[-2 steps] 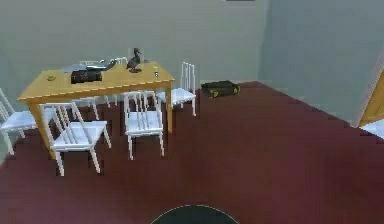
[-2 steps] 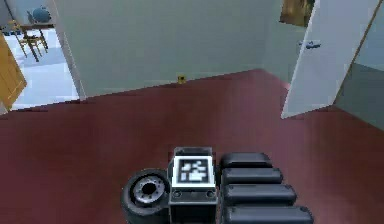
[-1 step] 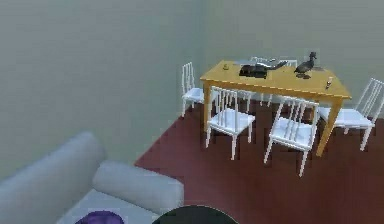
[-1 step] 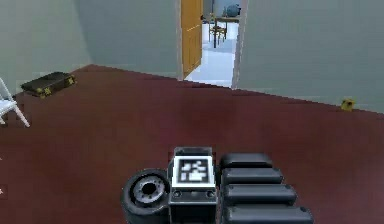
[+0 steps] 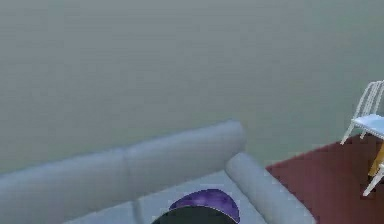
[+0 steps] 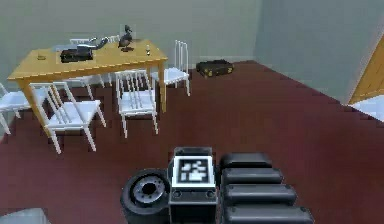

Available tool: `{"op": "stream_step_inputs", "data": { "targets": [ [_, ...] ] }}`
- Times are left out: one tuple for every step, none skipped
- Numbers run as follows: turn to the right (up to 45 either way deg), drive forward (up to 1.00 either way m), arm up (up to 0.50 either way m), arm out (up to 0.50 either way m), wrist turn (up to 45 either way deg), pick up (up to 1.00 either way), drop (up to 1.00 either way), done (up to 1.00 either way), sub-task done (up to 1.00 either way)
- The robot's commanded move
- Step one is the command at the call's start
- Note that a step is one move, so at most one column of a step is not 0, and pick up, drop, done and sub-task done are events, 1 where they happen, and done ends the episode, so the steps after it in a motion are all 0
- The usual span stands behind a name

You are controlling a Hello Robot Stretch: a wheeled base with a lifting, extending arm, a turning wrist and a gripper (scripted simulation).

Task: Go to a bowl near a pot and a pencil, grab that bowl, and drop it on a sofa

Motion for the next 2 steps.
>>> {"op": "stream_step_inputs", "data": {
  "targets": [
    [-45.0, 0.00, 0.00, 0.00, 0.0, 0.00, 0.00, 0.00, 0.00],
    [-3.0, 0.00, 0.00, 0.00, 0.0, 0.00, 0.00, 0.00, 0.00]
  ]
}}
